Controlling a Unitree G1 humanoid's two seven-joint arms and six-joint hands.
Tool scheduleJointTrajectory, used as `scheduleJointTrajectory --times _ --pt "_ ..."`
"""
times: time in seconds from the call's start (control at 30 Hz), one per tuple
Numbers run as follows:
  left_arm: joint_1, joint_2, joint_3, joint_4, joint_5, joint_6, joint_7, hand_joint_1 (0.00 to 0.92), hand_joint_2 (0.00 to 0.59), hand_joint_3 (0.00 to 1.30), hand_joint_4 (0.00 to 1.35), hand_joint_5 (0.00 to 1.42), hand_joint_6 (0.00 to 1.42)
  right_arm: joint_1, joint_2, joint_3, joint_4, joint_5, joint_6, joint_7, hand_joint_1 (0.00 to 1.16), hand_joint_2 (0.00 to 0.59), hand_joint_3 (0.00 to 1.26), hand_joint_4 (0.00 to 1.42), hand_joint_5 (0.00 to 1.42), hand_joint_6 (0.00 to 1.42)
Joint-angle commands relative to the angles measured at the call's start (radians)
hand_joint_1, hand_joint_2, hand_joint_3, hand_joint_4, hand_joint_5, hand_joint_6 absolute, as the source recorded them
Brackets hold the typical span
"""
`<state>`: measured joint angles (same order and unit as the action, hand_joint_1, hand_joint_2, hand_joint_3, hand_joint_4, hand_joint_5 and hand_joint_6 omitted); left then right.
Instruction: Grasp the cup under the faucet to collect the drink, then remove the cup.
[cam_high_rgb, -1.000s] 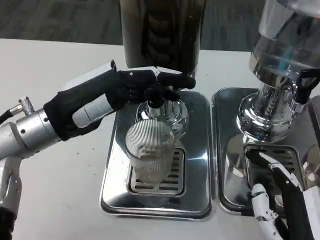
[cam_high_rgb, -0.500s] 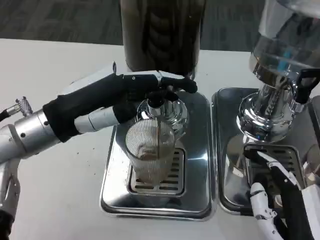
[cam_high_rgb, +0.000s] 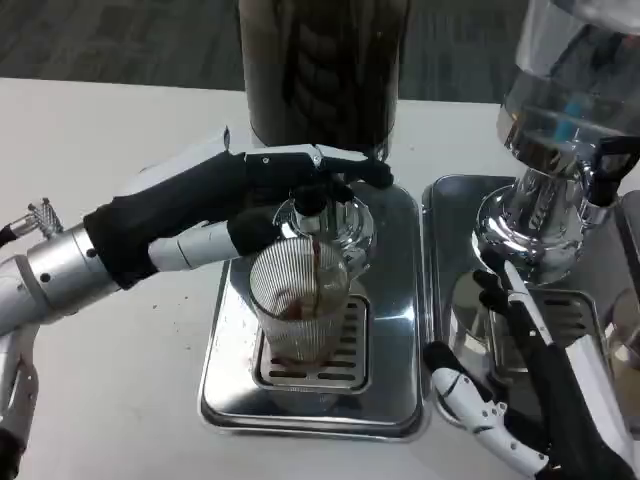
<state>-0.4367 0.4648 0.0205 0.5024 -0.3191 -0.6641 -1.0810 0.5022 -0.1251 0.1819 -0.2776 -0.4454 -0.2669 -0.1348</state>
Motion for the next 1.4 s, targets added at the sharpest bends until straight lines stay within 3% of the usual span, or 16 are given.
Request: scheduleJointTrajectory --times 0.03,0.43,1.23,1.33,1.4 --pt "0.039 0.016 -0.023 -0.017 0.027 -0.015 -0.021 0.0 0.065 0.29 0.16 0.11 0.23 -0.035 -0.003 0.011 -0.004 0.018 0.024 0.038 0.4 0.235 0.0 0.02 0.02 0.0" --pt "0.057 0.026 -0.023 -0.037 0.023 -0.007 -0.009 0.0 0.066 0.29 0.17 0.11 0.24 -0.106 -0.007 0.03 0.029 0.037 0.053 0.094 0.4 0.235 0.0 0.0 0.0 0.0" --pt "0.061 0.03 -0.021 -0.043 0.025 -0.008 0.002 0.0 0.067 0.3 0.17 0.11 0.24 -0.217 0.002 0.054 0.111 0.047 0.054 0.099 0.38 0.235 0.0 0.0 0.0 0.0" --pt "0.06 0.03 -0.018 -0.043 0.024 -0.008 0.005 0.0 0.067 0.3 0.18 0.11 0.24 -0.238 0.003 0.057 0.133 0.077 0.065 0.125 0.38 0.235 0.0 0.0 0.0 0.0" --pt "0.059 0.03 -0.016 -0.043 0.021 -0.009 0.005 0.0 0.067 0.3 0.18 0.11 0.25 -0.247 0.003 0.065 0.139 0.057 0.052 0.111 0.37 0.237 0.0 0.0 0.0 0.0"
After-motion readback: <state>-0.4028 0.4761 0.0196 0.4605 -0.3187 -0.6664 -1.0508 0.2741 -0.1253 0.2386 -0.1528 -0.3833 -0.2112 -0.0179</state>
